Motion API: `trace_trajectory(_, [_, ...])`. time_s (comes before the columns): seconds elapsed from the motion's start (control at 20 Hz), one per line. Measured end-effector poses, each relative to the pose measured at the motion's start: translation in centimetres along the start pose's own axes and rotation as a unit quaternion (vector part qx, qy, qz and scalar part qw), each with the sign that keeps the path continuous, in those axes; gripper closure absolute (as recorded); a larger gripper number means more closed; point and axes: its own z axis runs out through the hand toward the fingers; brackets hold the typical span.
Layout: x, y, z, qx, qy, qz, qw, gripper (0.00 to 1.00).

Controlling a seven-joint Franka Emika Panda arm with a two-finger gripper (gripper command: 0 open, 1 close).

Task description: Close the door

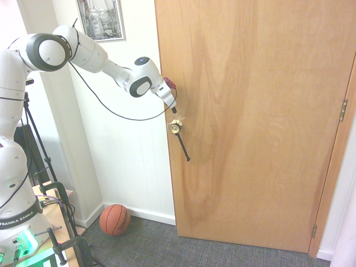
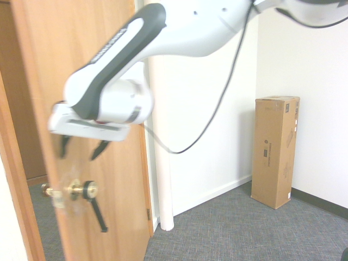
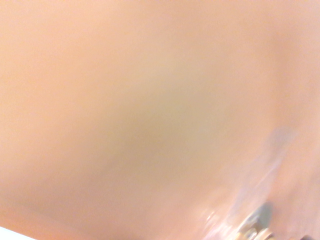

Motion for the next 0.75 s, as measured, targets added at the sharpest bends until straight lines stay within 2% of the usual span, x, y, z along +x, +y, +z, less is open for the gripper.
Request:
trace_trajectory(0.15, [-0.1,-3.5,1.5,0.011,0.033,0.005,0.999,0.00])
trace_trajectory(0.3, [0.9,-4.4,0.6,0.011,0.035,-0.006,0.999,0.00])
trace_trajectory(0.45, [2.2,-2.2,-2.5,-0.036,0.018,-0.020,0.999,0.00])
trace_trajectory(0.55, [3.7,-0.5,-5.8,-0.051,0.008,-0.037,0.998,0.00])
trace_trajectory(0.65, [5.6,2.1,-8.9,-0.073,0.001,-0.049,0.996,0.00])
trace_trajectory(0.75, [7.1,5.6,-11.6,-0.117,0.002,-0.065,0.991,0.00])
